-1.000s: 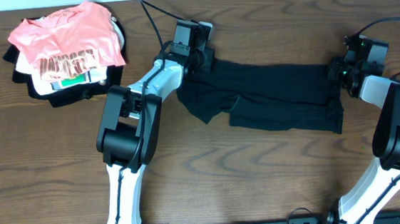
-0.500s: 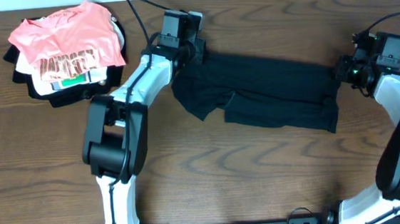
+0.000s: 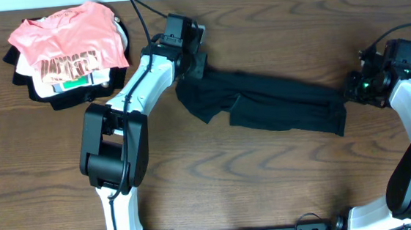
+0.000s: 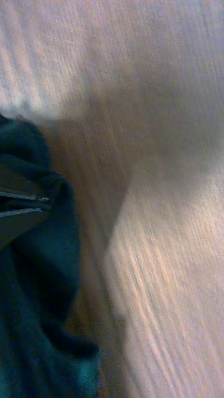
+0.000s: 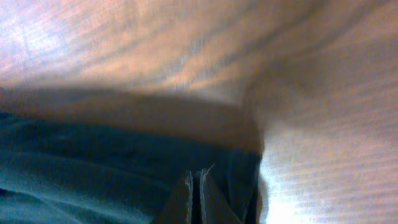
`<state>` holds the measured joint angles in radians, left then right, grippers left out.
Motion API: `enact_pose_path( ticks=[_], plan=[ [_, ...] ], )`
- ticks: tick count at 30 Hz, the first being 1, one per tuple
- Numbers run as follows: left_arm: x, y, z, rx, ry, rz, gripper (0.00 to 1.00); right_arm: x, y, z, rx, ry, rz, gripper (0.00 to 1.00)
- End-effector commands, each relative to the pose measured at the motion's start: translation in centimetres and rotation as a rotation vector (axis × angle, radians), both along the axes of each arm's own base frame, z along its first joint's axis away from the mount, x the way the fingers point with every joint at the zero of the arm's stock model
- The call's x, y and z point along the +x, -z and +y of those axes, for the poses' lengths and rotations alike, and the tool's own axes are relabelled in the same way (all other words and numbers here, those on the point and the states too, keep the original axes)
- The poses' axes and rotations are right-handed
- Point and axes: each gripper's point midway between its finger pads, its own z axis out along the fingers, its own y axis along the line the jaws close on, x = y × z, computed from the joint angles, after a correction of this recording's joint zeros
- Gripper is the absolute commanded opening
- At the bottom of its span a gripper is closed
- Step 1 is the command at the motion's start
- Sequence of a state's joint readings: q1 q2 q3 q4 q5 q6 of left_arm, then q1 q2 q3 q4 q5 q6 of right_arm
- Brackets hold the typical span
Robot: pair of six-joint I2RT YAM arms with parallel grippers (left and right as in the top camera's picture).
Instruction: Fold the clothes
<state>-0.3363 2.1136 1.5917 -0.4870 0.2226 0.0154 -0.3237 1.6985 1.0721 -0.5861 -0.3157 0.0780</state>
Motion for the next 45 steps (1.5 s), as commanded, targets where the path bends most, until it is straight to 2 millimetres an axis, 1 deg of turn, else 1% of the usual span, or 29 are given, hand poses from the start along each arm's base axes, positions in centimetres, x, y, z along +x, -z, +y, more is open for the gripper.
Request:
enact_pose_path(
  ticks=[1, 5, 9, 11, 12, 13, 15, 16, 17, 18, 20, 24, 26, 28, 29, 30, 35, 38, 43, 45],
  plan=[
    [-0.1, -0.5, 1.9, 0.092, -0.028, -0.002, 0.06, 0.0, -0.8, -0.5, -0.009, 0.004, -0.013, 0.01],
    [-2.0, 0.4, 2.6, 0.132, -0.002, 0.074, 0.06, -0.2, -0.7, -0.6, -0.014, 0.011, 0.001, 0.01],
    [-3.3, 0.9, 3.1, 0.152, 0.001, 0.133, 0.06, -0.3, -0.6, -0.5, -0.013, 0.011, 0.006, 0.04],
    [-4.0, 1.1, 3.3, 0.161, 0.003, 0.160, 0.07, -0.6, -0.5, -0.6, -0.017, 0.014, 0.018, 0.06],
    [-4.4, 1.2, 3.4, 0.167, 0.003, 0.176, 0.10, -0.7, -0.4, -0.6, -0.017, 0.015, 0.027, 0.08],
    [-4.7, 1.3, 3.5, 0.171, 0.004, 0.189, 0.14, -0.9, -0.4, -0.5, -0.015, 0.014, 0.032, 0.16],
    [-5.3, 1.4, 3.8, 0.181, 0.006, 0.218, 0.27, -1.0, -0.3, -0.5, -0.013, 0.014, 0.039, 0.37],
    [-5.7, 1.5, 3.9, 0.186, 0.006, 0.231, 0.35, -1.1, -0.3, -0.5, -0.012, 0.014, 0.040, 0.47],
    [-5.9, 1.5, 4.0, 0.189, 0.007, 0.241, 0.51, -1.1, -0.3, -0.5, -0.012, 0.014, 0.041, 0.55],
    [-6.1, 1.6, 4.0, 0.192, 0.007, 0.250, 0.59, -1.1, -0.3, -0.5, -0.012, 0.014, 0.041, 0.62],
    [-6.3, 1.6, 4.1, 0.194, 0.007, 0.257, 0.66, -1.0, -0.3, -0.5, -0.012, 0.014, 0.038, 0.70],
    [-6.2, 1.2, 4.3, 0.200, -0.012, 0.249, 0.70, -1.0, -0.3, -0.4, -0.008, 0.012, 0.037, 0.75],
    [-6.0, 0.4, 4.3, 0.193, -0.017, 0.230, 0.72, -0.9, -0.1, -0.2, 0.004, 0.008, 0.039, 0.76],
    [-5.7, -0.8, 4.2, 0.182, -0.019, 0.197, 0.75, -0.8, 0.4, 0.2, 0.032, 0.000, 0.044, 0.78],
    [-5.6, -1.4, 4.1, 0.176, -0.020, 0.181, 0.83, -0.8, 0.7, 0.4, 0.044, -0.004, 0.052, 0.78],
    [-5.4, -2.3, 4.1, 0.168, -0.021, 0.160, 0.98, -0.8, 1.2, 0.6, 0.063, -0.008, 0.058, 0.79],
    [-5.2, -6.5, 4.1, 0.133, -0.031, 0.064, 0.98, -1.1, 3.7, 1.9, 0.154, -0.026, 0.115, 0.80],
    [-5.1, -9.0, 4.6, 0.102, -0.075, 0.019, 0.98, -1.6, 4.9, 2.1, 0.169, -0.024, 0.157, 0.80],
    [-4.9, -12.0, 6.1, 0.062, -0.144, -0.037, 0.98, -2.0, 5.8, 2.4, 0.188, -0.029, 0.186, 0.80],
    [-4.8, -12.6, 6.6, 0.056, -0.160, -0.050, 0.98, -2.2, 5.8, 2.8, 0.207, -0.032, 0.195, 0.76]
  ],
)
